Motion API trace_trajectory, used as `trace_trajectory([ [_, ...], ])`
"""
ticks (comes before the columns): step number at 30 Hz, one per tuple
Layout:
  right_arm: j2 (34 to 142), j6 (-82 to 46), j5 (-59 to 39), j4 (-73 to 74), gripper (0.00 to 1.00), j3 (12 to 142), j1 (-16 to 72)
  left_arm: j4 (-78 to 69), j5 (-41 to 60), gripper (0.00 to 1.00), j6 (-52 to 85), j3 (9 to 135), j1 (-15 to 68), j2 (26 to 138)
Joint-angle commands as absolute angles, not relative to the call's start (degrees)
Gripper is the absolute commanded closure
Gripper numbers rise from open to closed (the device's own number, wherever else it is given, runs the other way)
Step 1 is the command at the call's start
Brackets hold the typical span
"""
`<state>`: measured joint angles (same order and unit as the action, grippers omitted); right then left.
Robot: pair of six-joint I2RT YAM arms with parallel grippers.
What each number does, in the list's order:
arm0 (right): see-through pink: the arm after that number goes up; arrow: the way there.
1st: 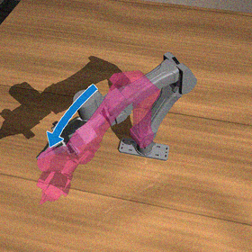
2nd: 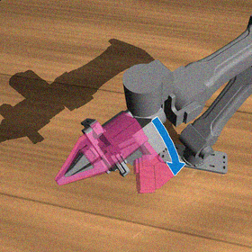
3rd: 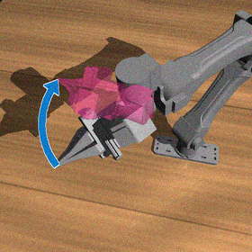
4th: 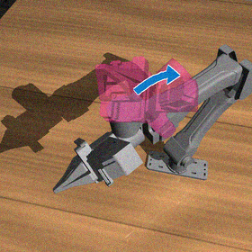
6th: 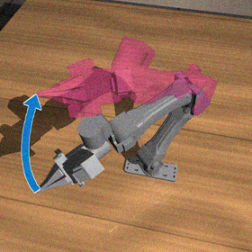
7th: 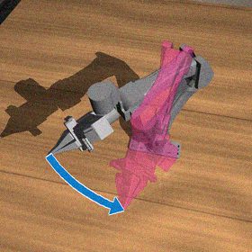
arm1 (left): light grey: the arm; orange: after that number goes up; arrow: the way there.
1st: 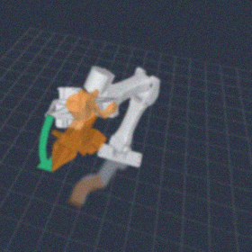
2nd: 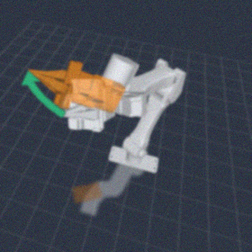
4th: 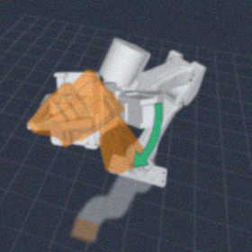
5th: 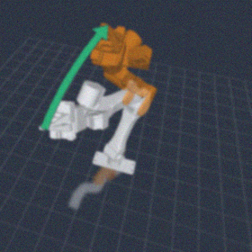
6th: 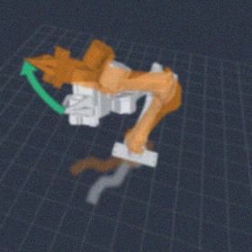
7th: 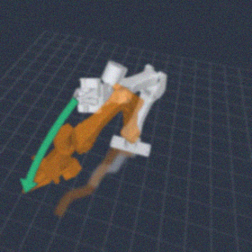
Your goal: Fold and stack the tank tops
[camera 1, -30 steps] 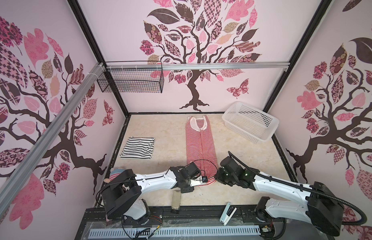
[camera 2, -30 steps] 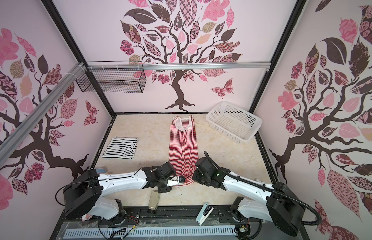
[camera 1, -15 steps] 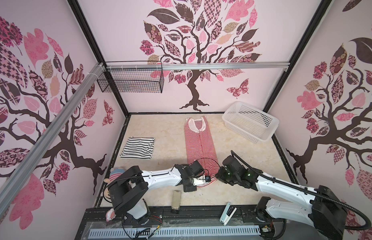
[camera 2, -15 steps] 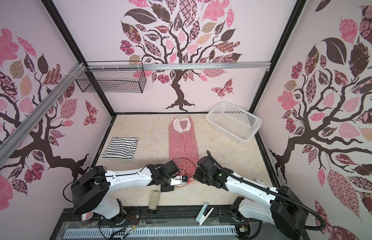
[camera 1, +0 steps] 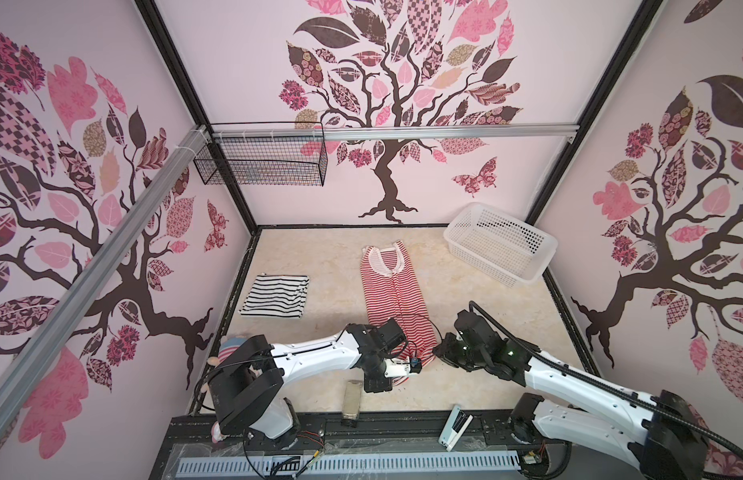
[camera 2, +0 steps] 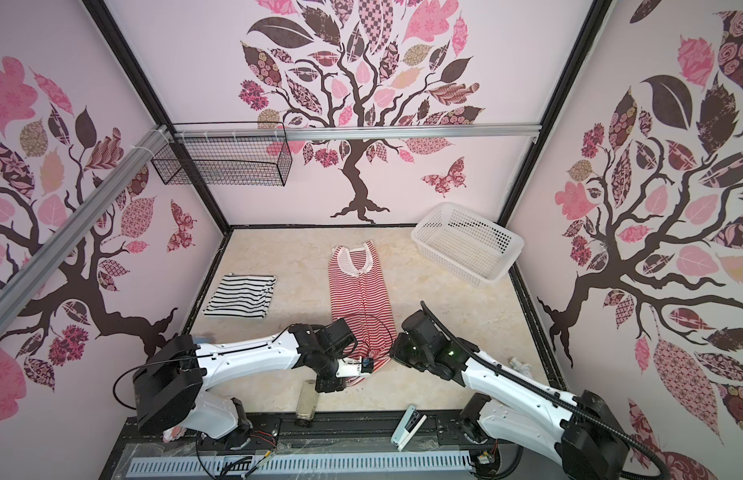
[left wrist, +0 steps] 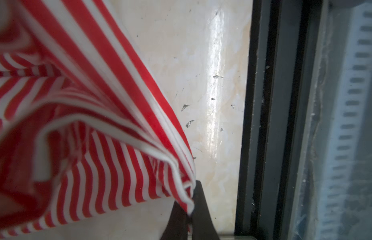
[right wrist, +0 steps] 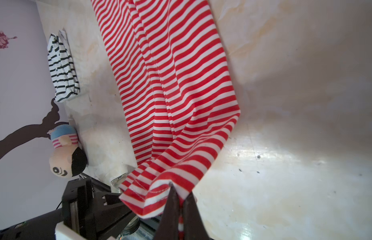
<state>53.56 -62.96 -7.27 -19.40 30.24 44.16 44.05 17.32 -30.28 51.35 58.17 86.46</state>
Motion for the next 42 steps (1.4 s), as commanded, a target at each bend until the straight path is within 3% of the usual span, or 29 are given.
trace_trajectory([
  [1,48.5,-63.5,-6.1,-25.4,0.99,31.1,43.9,51.5,24.7,1.00,-31.5,55.1,58.4,83.8],
  [11,43.5,-61.8,-3.7,-35.0,0.98,42.1,43.9,59.7,31.8,1.00,-30.5,66.0,56.2,81.0],
  [17,53.6,-56.8,-3.7,-33.7,0.98,48.7,43.1,54.3,28.4,1.00,-28.5,65.9,47.8,80.4],
  [29,76.6,-45.7,-16.7,-22.7,0.98,56.7,30.4,41.9,19.5,1.00,-27.5,67.6,34.6,90.4],
  [42,98.4,-40.6,-23.4,-18.5,0.96,65.9,24.5,38.5,11.8,1.00,-27.3,75.2,30.1,104.5],
])
